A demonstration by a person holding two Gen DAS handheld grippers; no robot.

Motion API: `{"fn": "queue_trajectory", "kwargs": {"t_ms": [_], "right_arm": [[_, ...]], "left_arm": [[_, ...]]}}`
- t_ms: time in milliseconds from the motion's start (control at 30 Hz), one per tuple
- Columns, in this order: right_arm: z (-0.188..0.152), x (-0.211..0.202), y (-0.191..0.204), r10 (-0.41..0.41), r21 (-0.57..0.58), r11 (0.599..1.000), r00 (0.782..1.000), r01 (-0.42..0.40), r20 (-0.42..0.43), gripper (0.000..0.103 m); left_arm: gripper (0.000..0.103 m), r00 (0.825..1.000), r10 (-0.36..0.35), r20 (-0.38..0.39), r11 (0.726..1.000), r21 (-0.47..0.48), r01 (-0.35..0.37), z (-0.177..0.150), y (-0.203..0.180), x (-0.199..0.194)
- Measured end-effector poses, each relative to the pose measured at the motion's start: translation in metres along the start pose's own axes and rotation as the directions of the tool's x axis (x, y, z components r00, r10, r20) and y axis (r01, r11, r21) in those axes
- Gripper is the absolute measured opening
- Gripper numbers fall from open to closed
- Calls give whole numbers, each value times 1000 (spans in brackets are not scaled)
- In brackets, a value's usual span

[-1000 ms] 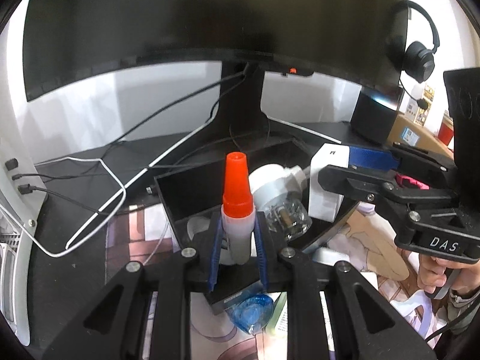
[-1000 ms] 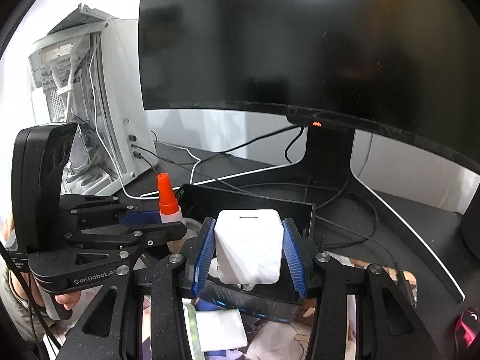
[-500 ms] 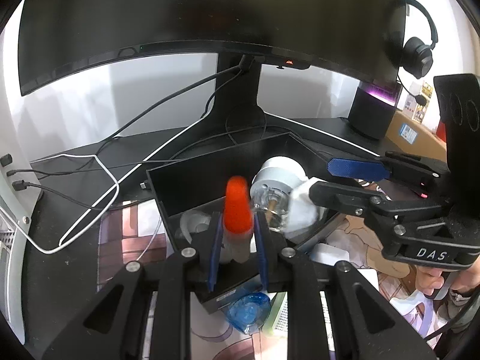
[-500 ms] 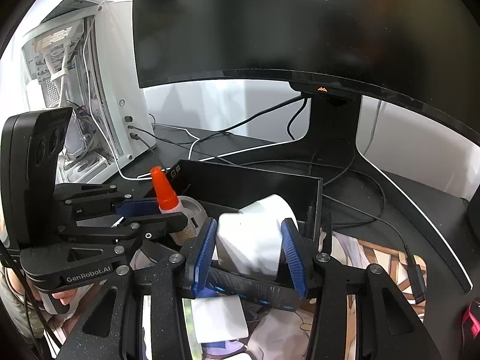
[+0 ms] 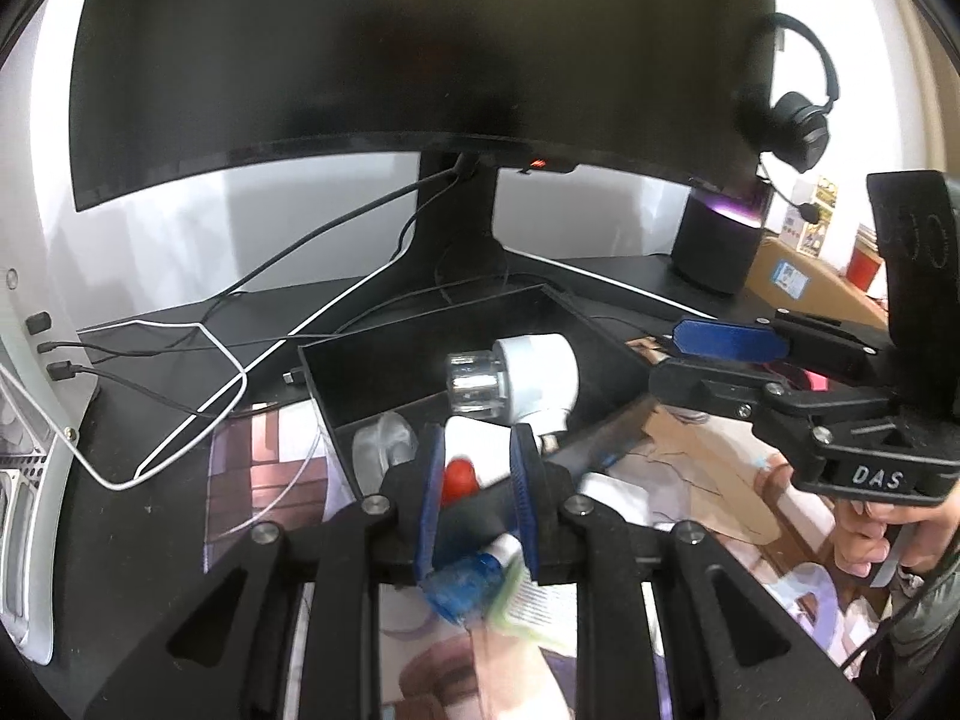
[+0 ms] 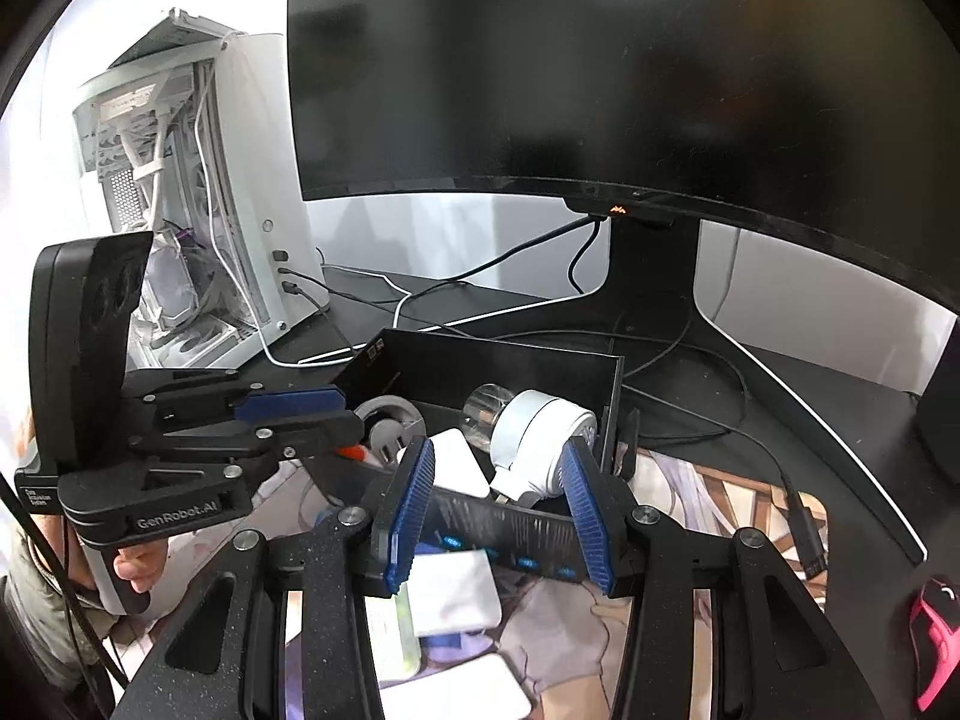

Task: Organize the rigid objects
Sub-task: 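Open both grippers to drop the glue bottle and charger into the box, then grasp the green labelled box with the left gripper while the right approaches a white flat item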

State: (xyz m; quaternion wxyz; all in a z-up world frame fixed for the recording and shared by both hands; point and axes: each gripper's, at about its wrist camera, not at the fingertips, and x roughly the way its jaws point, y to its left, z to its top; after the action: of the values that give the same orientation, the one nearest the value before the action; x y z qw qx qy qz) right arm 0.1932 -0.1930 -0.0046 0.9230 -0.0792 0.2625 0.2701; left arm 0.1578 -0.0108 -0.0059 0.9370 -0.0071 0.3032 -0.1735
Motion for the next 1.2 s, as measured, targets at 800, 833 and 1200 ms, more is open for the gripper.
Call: {"fn": "queue_trajectory", "kwargs": {"t_ms": [800,833,1200], "right_arm": [[-48,-51,5,33,30,999,997,-31,-66,54],[-51,-49,5,35,35,999,996,-33,-77,55],[-73,-1,11,-28,-31,999,982,23,-187,55]], "left_arm": [[50,997,-51,-54,997,56,54,-49,-51,-45],[50,997,-55,-63,997,52,58,-51,-51,-44],[50,986,-54,-159,998,13,57,-77,-39,-24]]}}
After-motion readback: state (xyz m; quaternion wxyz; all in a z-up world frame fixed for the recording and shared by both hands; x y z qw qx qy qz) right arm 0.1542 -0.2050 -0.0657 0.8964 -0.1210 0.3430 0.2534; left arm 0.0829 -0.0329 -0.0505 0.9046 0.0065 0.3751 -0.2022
